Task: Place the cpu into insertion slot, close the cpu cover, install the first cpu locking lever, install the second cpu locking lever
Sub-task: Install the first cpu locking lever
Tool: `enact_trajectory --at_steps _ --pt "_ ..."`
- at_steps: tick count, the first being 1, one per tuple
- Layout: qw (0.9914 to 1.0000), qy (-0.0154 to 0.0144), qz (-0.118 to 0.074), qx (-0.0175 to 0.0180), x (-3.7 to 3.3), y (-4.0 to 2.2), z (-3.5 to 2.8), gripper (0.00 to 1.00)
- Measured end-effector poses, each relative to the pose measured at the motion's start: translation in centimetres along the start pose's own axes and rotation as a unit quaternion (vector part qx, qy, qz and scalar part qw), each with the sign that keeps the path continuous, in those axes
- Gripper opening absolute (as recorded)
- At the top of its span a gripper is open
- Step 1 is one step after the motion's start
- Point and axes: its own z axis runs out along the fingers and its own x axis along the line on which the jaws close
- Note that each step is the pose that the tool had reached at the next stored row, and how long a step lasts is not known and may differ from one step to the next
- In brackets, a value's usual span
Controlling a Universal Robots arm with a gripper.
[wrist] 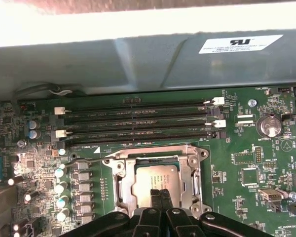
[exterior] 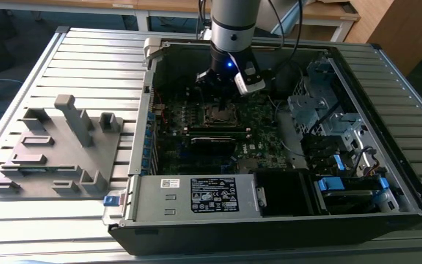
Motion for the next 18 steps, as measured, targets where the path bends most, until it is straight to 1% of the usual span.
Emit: enact_trajectory --at_steps 2,7,9,18 --pt "1.0 0.0 0.0 0.0 0.0 0.0 -0.18 0.11" --pt "1.0 0.0 0.0 0.0 0.0 0.0 -0.2 0.11" --pt "1.0 0.0 0.0 0.0 0.12 -0.01 -0.18 0.11" --pt "1.0 0.0 0.0 0.0 1.6 -0.12 -0.11 0.11"
